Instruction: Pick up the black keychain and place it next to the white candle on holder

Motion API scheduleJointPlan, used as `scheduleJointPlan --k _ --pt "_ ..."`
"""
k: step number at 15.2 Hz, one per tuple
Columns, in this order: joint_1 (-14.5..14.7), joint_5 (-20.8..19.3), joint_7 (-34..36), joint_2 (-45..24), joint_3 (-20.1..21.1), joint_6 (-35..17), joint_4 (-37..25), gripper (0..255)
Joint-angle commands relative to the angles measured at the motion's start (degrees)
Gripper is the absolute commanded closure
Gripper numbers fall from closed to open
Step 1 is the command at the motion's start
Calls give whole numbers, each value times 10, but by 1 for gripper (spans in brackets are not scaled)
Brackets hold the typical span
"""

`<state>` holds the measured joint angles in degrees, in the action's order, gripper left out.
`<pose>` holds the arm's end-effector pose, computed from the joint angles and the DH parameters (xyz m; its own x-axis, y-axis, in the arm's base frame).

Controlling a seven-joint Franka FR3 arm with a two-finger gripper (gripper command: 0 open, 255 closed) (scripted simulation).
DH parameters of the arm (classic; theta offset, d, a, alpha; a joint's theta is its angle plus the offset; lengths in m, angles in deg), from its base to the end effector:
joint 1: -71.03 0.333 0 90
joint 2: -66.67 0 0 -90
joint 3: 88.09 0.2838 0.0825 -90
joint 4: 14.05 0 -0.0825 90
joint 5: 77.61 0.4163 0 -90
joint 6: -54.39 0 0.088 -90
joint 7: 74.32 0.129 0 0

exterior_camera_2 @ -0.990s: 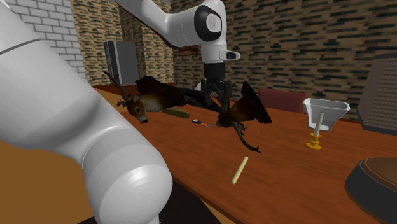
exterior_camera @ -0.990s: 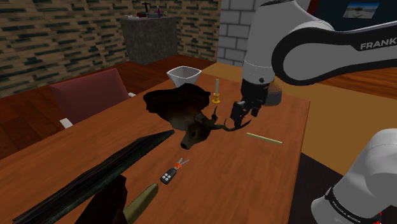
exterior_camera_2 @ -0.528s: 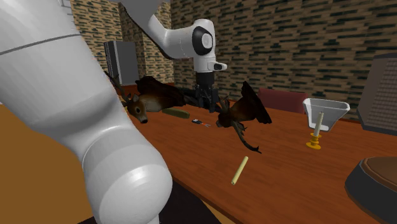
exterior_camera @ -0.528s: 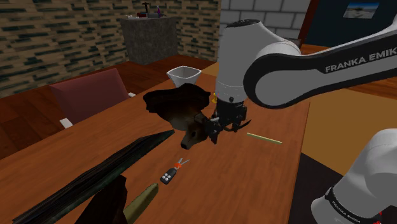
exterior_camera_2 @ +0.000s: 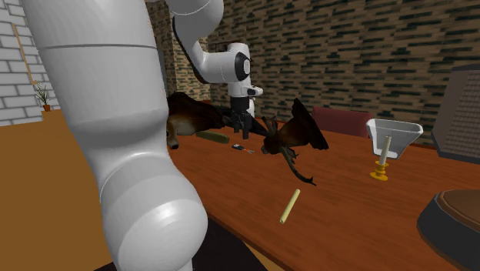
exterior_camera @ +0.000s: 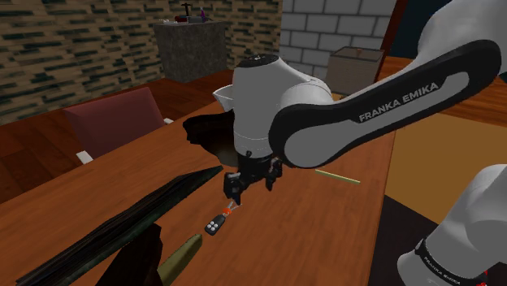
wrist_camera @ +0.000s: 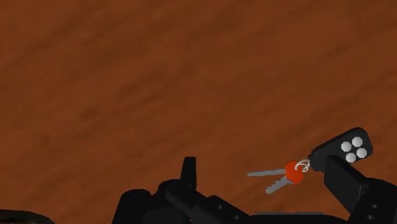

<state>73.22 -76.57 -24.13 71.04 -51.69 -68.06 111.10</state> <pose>0.4313 0.3453 0.3455 0.9769 -0.2113 0.0323 -0.2117 -0.9773 0.0078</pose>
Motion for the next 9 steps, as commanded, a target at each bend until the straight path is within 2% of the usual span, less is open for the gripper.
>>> scheduleJointPlan --k 1,4,7,9 --pt "4 -36 55 -55 15 -9 -35 0" --pt "25 -92 129 -134 21 -12 -94 0" --pt "60 -143 194 -212 12 -6 -161 0" --pt "72 -156 209 -233 6 -9 -175 0"
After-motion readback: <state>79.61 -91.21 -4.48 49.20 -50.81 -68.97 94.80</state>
